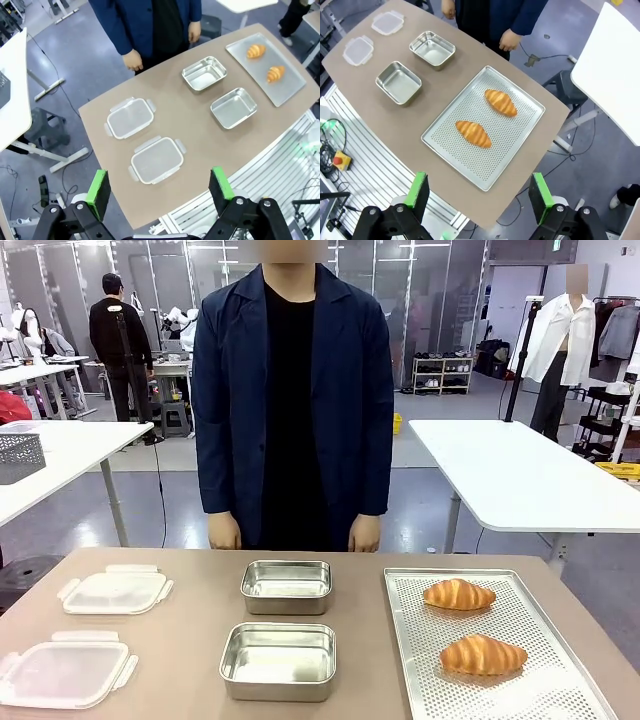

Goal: Place the bread into the airtight container.
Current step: Pick up a Butter Roll and place it into an empty Airtight Container.

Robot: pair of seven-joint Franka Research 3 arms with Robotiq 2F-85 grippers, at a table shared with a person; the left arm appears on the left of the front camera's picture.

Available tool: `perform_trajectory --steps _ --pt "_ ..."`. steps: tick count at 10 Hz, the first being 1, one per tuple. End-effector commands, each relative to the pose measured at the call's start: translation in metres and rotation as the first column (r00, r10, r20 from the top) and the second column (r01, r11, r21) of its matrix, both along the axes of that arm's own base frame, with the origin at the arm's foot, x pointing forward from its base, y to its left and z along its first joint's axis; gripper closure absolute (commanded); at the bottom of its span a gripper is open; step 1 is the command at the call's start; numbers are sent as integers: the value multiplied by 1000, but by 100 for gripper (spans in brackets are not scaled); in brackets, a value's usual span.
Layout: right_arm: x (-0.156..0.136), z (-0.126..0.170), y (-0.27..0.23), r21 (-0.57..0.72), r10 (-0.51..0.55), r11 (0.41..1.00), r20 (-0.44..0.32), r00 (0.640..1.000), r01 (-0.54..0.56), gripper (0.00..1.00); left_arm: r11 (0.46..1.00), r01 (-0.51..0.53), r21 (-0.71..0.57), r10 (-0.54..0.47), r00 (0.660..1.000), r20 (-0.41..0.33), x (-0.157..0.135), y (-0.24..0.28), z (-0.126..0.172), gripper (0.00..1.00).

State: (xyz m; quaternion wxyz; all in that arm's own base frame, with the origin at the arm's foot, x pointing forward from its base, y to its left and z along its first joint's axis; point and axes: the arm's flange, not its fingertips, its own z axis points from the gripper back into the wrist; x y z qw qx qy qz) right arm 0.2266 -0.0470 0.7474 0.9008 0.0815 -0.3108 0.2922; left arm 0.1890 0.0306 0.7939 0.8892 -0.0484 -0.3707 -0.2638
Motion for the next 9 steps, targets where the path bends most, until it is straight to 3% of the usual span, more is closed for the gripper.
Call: perform_trajectory --steps 1,4,5,7,8,9 --pt "-2 1 0 1 6 1000 2 1000 -6 0 1000 0 -1 0 1000 7 -1 1 5 0" --pt "0 0 0 0 0 1000 0 1000 0 0 1000 0 -1 0 1000 7 -1 1 5 0" --pt "7 5 16 -95 210 974 19 978 -207 0 1000 0 -1 0 1000 7 -1 1 5 0" --pt "27 -2 44 -408 451 818 17 893 -405 0 1000 0 -1 0 1000 7 -1 1 5 0" --pt "42 -15 58 -483 478 757 -50 877 -440 0 1000 0 -1 0 1000 7 -1 1 5 0" --pt "63 -34 76 -509 555 669 -142 819 -541 0 1000 0 -1 0 1000 7 -1 1 5 0"
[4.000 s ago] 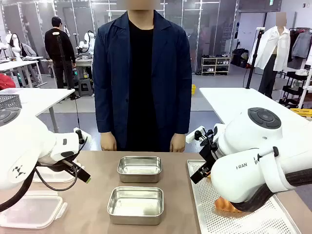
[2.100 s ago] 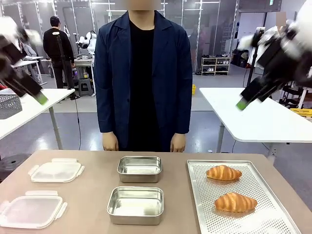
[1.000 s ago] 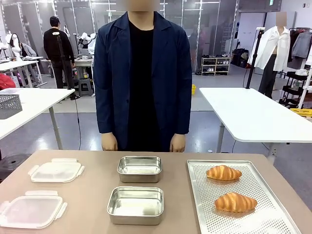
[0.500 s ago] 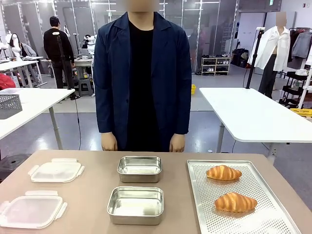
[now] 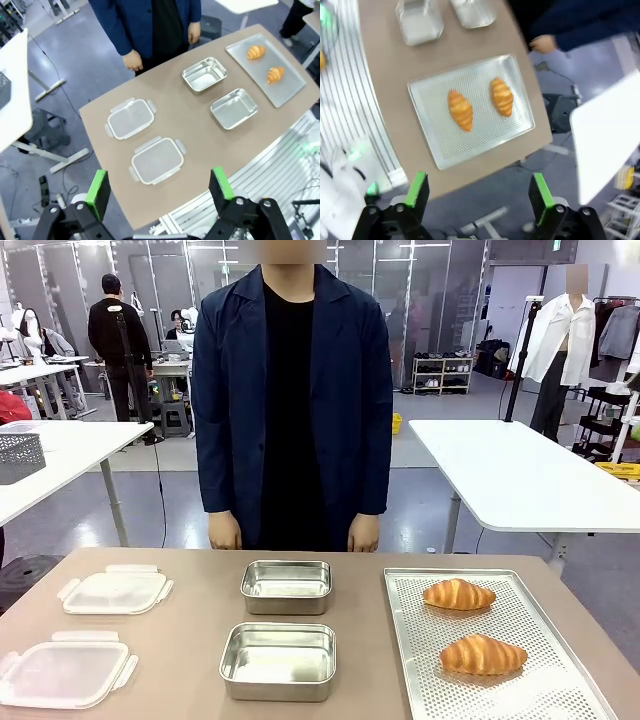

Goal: Place the bread into the airtight container.
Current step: Pick up a Butter Roll and place it into an empty Airtight Container.

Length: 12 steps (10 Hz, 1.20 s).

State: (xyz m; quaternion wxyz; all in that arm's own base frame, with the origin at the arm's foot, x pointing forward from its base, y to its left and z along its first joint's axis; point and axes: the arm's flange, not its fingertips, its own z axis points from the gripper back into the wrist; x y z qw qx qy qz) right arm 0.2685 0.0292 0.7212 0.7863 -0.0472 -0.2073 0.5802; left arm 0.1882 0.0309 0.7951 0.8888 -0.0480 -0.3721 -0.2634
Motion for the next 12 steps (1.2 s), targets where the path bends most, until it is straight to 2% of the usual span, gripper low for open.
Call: perform_trajectory --steps 1,2,4,7,8,9,10,12 --pt "42 -30 14 -119 142 982 -40 989 -146 0 1000 1 -1 -1 1000 4 0 1 3 0" --pt "61 -57 23 -154 172 971 -72 982 -181 0 1000 1 -1 -1 1000 4 0 1 3 0" --pt "85 -114 32 -133 242 955 -165 956 -265 0 1000 1 -1 -1 1000 4 0 1 3 0" --pt "104 -195 41 -143 274 940 -217 937 -308 0 1000 1 -1 -1 1000 4 0 1 3 0" --pt "107 -213 42 -127 269 945 -228 936 -302 0 1000 1 -1 -1 1000 4 0 1 3 0" --pt "111 -223 43 -103 236 960 -214 948 -262 0 1000 1 -1 -1 1000 4 0 1 3 0" --pt "111 -226 41 -102 240 957 -241 940 -271 0 1000 1 -1 -1 1000 4 0 1 3 0" --pt "107 -221 44 -134 237 952 -244 940 -275 0 1000 1 -1 -1 1000 4 0 1 3 0"
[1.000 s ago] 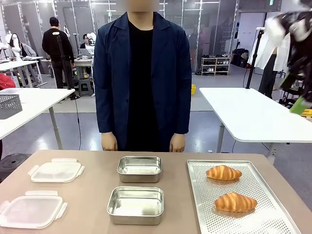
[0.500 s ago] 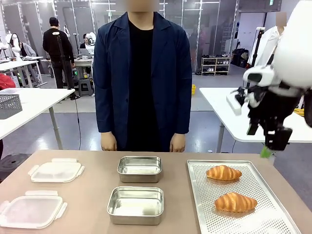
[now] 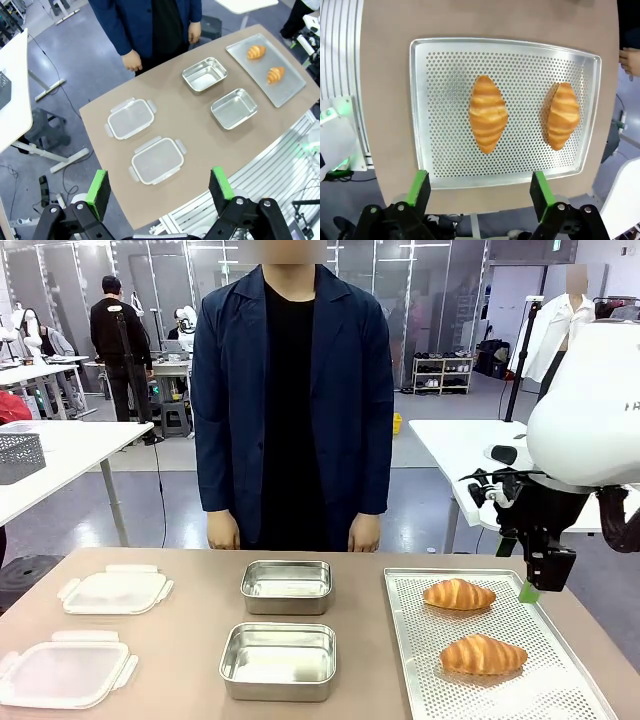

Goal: Place the bread into the airtight container.
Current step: Pick up a Butter Roll and place it into an empty Airtight Container.

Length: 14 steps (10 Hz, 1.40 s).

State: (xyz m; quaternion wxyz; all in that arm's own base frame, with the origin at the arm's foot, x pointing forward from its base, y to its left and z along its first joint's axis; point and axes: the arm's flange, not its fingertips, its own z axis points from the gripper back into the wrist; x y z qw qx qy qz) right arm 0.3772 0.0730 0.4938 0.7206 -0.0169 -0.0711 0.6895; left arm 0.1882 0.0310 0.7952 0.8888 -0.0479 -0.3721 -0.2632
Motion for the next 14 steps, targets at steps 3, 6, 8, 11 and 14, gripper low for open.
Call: perform_trajectory --steps 3,6,8,11,14 --pt "-2 6 0 -3 14 1000 5 1000 -14 0 1000 1 -1 -1 1000 4 0 1 3 0" --pt "9 -24 11 -52 47 998 -7 999 -47 0 1000 1 -1 -1 1000 4 0 1 3 0" --pt "23 -60 18 -81 46 995 -57 997 -51 0 1000 1 -1 -1 1000 4 0 1 3 0" --pt "39 -114 18 -81 66 994 -95 993 -74 0 1000 1 -1 -1 1000 4 0 1 3 0" --pt "48 -154 13 -108 42 993 -122 992 -55 0 1000 1 -1 -1 1000 4 0 1 3 0"
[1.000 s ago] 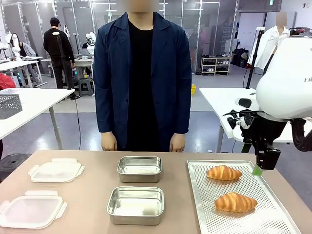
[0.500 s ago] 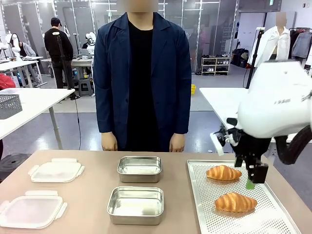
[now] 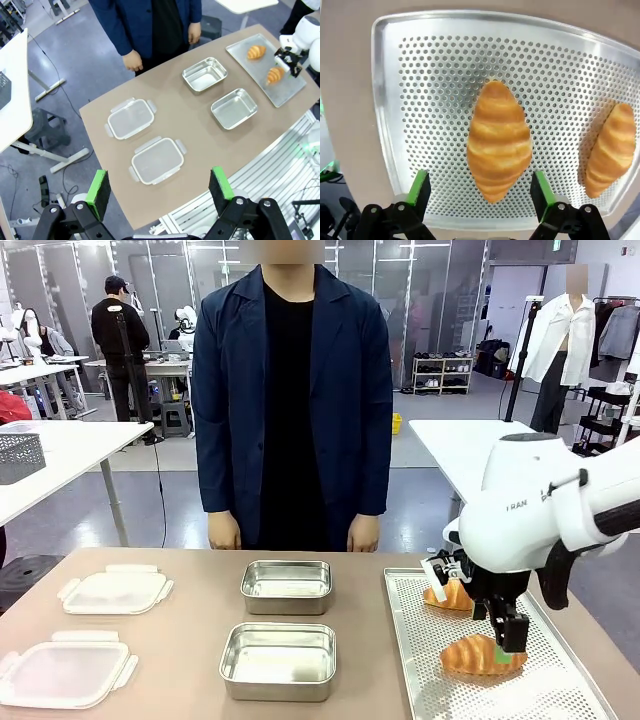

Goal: Place the bread into the airtight container.
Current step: Pick up a Butter Roll and place it into an empty Airtight Container.

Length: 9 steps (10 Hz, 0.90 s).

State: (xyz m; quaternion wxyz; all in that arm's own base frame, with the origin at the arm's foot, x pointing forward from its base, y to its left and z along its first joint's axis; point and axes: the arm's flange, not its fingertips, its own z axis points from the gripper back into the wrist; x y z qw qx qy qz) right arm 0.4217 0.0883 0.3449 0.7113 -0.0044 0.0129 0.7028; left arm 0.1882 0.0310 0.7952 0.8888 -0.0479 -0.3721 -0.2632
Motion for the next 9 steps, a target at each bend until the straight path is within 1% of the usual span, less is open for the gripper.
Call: perform_trajectory --steps 1,2,4,5,6,8,9 --pt "7 -14 -4 1 21 1000 20 1000 -21 0 1000 1 -1 -1 1000 3 0 1 3 0" --pt "9 -22 -7 44 30 999 27 999 -31 0 1000 1 -1 -1 1000 3 0 1 3 0" --pt "10 -37 -13 49 13 999 24 1000 -15 0 1000 1 -1 -1 1000 3 0 1 3 0" --pt "12 -43 -14 60 3 998 39 999 -5 0 1000 1 -1 -1 1000 3 0 1 3 0" --pt "14 -48 -13 60 -7 998 71 997 2 0 1000 1 -1 -1 1000 3 0 1 3 0" --pt "16 -55 -11 64 -12 998 61 998 8 0 1000 1 -1 -1 1000 3 0 1 3 0" --pt "17 -56 -11 64 -18 998 57 998 14 3 1000 1 -1 -1 1000 3 0 1 3 0"
